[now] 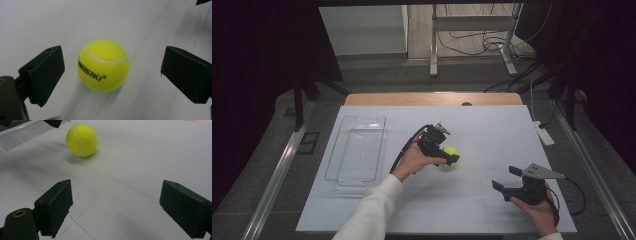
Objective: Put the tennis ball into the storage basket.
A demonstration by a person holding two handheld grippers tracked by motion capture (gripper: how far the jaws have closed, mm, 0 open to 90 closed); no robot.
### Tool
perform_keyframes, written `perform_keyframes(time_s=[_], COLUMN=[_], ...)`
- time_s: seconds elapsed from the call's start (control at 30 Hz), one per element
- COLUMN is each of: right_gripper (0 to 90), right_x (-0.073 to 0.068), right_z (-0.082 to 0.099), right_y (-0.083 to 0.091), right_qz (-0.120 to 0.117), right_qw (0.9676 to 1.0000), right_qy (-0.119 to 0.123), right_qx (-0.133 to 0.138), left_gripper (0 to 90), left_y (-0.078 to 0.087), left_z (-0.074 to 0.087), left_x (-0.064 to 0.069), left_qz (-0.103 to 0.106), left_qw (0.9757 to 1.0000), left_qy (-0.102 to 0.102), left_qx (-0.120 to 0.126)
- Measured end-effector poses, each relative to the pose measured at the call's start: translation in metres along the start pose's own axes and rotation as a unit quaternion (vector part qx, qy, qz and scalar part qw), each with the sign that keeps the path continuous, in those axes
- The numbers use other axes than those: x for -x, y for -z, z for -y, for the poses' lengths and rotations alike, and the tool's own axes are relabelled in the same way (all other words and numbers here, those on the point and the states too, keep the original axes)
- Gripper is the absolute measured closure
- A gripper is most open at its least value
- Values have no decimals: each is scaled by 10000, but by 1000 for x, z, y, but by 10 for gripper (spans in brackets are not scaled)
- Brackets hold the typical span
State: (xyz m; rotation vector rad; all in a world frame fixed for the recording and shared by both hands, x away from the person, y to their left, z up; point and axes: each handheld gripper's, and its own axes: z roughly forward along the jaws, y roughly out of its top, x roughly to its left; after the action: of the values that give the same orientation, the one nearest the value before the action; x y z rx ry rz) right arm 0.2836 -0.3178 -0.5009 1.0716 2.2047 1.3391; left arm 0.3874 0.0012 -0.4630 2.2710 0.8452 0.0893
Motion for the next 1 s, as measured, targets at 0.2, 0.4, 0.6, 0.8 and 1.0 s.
perform_keyframes(time_s=[0.2,0.4,0.6,0.8,1.0], right_gripper=[114,114,114,114,114], right_x=[0,1,1,1,1], right_z=[0,0,1,1,1], right_y=[0,0,-1,-1,-1], right_qz=[-1,-6,-6,-3,10], right_qw=[10000,10000,10000,10000,10000], right_qy=[3,4,14,8,27], right_qx=[-9,-12,-17,-25,-39], left_gripper=[52,53,53,57,110], left_y=[-9,-18,-27,-37,-41], left_z=[0,0,0,1,2], left_x=[-4,-3,-5,-6,-6], left_qz=[-7,50,23,5,-41], left_qw=[9999,9997,9993,9984,9977], left_qy=[61,17,90,153,159], left_qx=[-118,-242,-371,-540,-652])
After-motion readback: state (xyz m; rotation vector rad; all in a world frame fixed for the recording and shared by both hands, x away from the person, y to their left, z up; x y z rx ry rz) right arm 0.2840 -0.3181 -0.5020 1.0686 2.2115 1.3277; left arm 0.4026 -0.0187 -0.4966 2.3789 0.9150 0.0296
